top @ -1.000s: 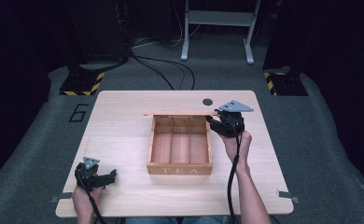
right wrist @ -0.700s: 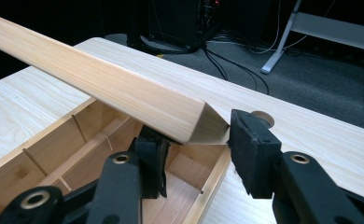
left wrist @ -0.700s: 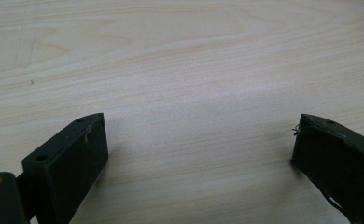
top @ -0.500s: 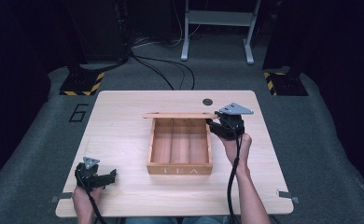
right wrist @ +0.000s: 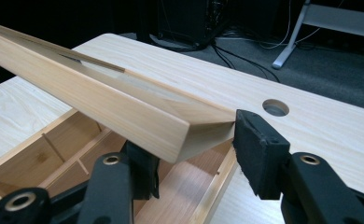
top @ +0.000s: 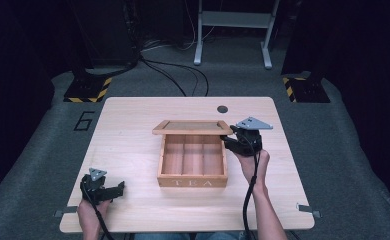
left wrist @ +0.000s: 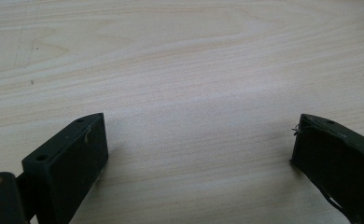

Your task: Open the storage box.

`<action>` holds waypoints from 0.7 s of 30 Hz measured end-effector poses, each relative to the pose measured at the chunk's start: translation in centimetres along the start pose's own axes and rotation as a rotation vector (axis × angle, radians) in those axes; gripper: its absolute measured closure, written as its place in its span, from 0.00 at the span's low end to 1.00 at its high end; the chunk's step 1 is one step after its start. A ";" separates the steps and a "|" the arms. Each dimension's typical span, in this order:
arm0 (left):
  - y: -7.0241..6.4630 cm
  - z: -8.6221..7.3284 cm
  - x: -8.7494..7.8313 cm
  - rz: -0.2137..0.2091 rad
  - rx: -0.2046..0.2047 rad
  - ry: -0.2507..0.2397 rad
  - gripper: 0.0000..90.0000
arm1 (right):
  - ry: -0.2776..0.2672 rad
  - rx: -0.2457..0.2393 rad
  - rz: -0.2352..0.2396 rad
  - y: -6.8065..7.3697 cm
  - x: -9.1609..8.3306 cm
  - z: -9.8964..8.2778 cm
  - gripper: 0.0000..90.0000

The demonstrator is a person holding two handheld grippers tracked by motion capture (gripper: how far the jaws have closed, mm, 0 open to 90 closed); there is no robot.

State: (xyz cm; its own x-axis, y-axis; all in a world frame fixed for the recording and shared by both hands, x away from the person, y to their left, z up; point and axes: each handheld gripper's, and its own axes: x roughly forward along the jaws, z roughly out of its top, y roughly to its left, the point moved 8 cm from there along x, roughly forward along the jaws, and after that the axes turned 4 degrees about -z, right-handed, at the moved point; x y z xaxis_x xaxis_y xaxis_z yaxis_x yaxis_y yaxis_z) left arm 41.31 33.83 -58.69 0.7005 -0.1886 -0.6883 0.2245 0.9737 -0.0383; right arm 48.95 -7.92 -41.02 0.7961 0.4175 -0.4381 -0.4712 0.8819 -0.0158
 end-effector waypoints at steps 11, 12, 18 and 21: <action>0.0 0.0 0.0 0.002 -0.007 -0.006 0.04 | 0.028 0.031 0.028 0.5 -0.1 -2.7 0.51; 0.0 0.0 0.0 0.002 -0.007 -0.006 0.04 | 0.028 0.031 0.028 0.5 -0.1 -2.7 0.51; 0.0 0.0 0.0 0.002 -0.007 -0.006 0.04 | 0.043 0.042 0.042 1.0 0.1 -3.9 0.49; 0.0 0.0 0.0 0.002 -0.007 -0.006 0.04 | 0.050 0.040 0.043 1.1 0.1 -4.3 0.48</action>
State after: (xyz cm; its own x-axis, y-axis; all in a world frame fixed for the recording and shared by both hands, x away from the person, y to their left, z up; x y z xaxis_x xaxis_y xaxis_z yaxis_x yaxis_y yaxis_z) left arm 41.36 33.78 -58.68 0.7050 -0.1873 -0.6841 0.2182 0.9750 -0.0421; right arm 46.88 -7.82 -44.96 0.7551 0.4449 -0.4815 -0.4885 0.8717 0.0395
